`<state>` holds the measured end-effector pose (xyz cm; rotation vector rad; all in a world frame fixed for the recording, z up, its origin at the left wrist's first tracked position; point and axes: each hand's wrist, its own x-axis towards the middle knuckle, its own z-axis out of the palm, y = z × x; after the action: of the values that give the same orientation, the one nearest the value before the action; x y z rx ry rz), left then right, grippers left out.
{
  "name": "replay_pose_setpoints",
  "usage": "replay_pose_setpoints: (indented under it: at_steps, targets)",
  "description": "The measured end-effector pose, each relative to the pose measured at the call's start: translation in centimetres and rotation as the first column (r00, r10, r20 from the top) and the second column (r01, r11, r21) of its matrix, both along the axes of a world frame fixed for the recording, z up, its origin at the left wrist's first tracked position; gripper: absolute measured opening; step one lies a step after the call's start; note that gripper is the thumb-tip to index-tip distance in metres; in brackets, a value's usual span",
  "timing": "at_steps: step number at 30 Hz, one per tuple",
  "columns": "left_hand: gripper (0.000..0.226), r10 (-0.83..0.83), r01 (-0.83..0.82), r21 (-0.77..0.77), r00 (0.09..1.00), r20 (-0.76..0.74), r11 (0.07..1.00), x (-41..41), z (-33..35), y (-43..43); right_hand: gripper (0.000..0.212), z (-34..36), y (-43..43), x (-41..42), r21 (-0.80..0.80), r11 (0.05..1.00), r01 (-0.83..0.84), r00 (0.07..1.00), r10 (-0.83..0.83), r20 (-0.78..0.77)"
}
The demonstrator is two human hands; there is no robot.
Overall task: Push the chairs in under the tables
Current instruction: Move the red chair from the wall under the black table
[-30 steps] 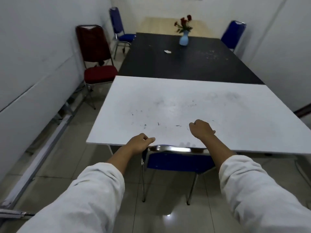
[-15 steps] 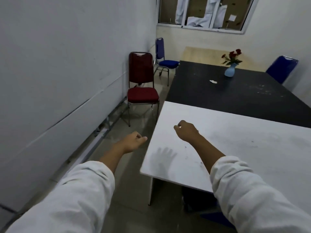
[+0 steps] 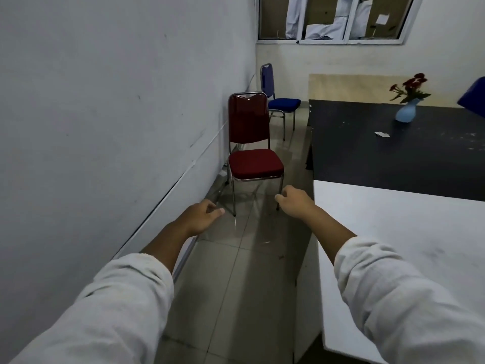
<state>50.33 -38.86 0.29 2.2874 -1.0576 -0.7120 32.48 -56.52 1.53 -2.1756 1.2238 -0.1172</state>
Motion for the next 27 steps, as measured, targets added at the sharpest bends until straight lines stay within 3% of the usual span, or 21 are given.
replay_pose_setpoints:
  at_steps: [12, 27]
  targets:
    - [0.051, 0.003, -0.003, 0.002, 0.999, 0.046, 1.0, 16.0, -0.2, -10.7, 0.034, -0.9, -10.6, 19.4, 0.005, 0.999, -0.049, 0.997, 0.049, 0.066]
    - [0.048, -0.022, 0.026, 0.038, 0.994, -0.109, 0.999, 31.6, -5.2, -28.2, 0.04, -5.4, -26.7, 35.7, 0.097, 0.995, -0.029, 0.999, 0.032, -0.025]
